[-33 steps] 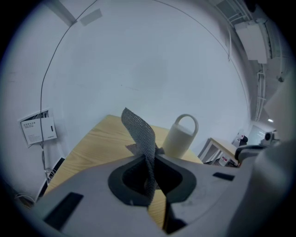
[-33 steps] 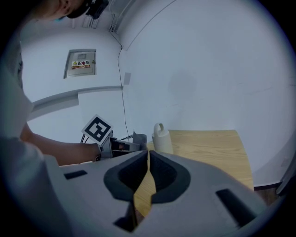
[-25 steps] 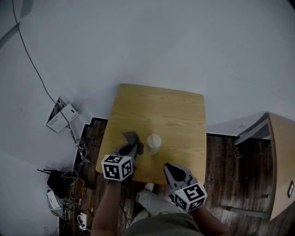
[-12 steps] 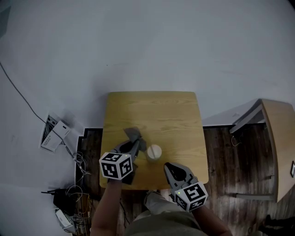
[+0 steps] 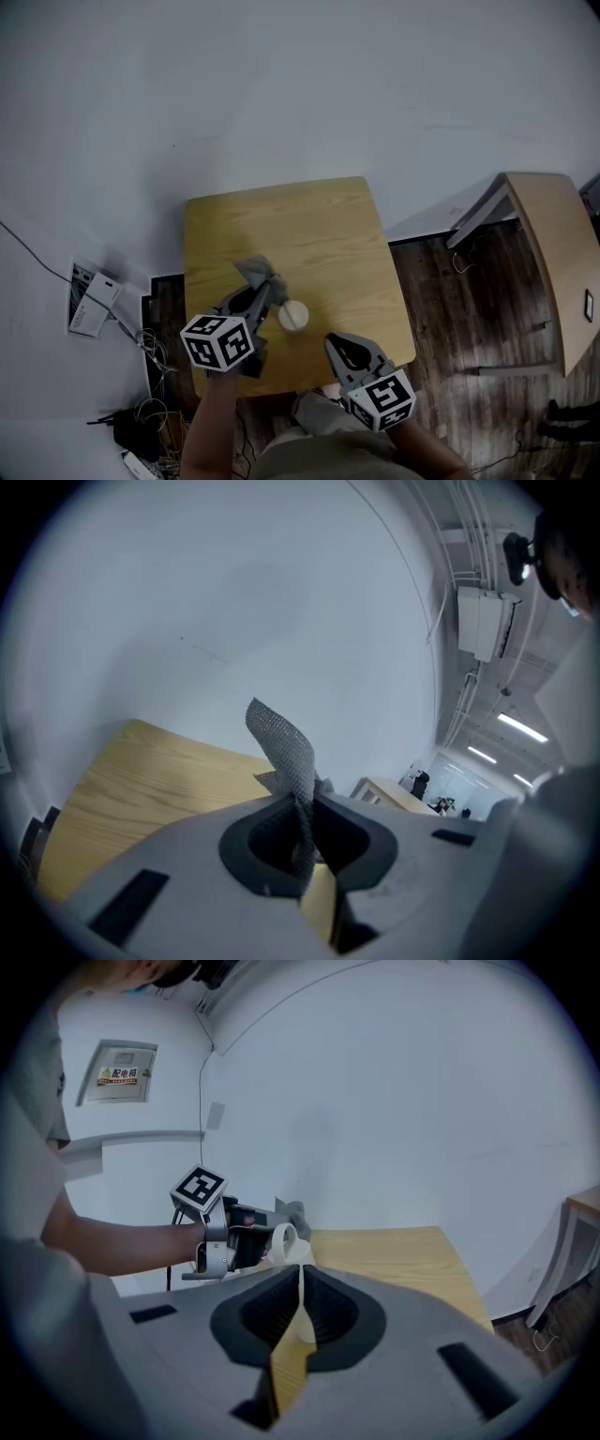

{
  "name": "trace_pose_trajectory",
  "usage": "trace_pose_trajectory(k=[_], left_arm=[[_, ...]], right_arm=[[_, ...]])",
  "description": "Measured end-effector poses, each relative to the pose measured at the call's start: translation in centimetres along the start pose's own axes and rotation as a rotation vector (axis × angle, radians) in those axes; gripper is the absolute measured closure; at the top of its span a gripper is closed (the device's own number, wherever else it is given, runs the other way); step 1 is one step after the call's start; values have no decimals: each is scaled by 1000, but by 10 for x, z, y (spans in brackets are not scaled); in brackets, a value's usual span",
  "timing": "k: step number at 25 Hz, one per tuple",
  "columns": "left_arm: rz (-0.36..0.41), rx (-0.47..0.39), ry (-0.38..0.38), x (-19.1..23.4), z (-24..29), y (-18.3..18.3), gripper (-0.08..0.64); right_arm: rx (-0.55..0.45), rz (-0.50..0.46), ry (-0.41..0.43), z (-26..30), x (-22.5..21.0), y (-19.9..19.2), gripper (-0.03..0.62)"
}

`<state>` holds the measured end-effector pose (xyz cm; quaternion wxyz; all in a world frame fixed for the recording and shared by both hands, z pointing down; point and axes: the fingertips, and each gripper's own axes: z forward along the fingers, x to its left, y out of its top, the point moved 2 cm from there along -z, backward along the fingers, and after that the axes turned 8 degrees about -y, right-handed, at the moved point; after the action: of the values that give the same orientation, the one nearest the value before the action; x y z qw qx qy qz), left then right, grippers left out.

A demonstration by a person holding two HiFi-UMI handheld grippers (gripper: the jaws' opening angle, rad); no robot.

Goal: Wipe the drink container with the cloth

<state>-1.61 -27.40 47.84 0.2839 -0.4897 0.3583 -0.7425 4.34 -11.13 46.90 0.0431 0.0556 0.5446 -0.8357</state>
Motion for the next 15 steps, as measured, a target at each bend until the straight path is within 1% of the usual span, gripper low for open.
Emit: trace_pose_trajectory(k=[5,12,15], left_arm=[[-18,11,-6,6,6,-11,538],[8,62,10,12,10,-34,538],[7,81,26,18,11,-47,538]], right_arm=[[2,-3,-23,1,-6,-1,580],[0,-1,-41,-1,-10,-2,580],[2,2,-41,0,-9,-3,580]])
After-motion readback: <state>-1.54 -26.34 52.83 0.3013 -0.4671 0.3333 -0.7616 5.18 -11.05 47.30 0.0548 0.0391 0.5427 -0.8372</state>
